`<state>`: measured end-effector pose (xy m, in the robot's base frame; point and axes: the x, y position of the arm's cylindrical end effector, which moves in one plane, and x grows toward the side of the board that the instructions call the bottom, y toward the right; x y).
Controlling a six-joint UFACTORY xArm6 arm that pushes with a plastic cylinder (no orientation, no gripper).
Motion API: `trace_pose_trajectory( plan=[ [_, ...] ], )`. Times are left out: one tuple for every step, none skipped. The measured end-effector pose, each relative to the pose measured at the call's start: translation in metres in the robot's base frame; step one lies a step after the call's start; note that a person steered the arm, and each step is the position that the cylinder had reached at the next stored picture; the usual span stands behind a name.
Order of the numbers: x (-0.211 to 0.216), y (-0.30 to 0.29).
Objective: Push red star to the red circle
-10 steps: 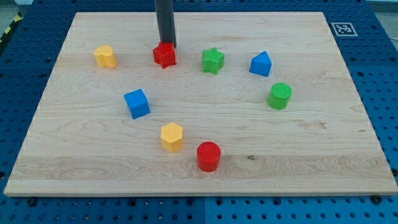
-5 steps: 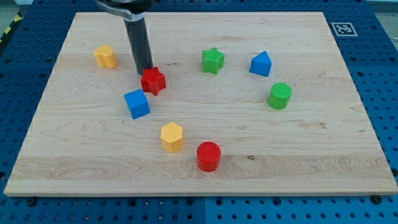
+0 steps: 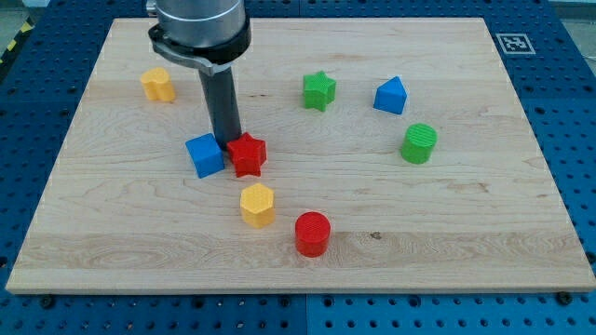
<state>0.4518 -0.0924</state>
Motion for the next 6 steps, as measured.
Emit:
trace_pose_trajectory(
  plan=[
    [0.023,-0.001],
    [0.025,0.008],
    [0.025,0.031],
    [0.027,0.059],
    [0.030,0.084],
    [0.043,0.103]
  ],
)
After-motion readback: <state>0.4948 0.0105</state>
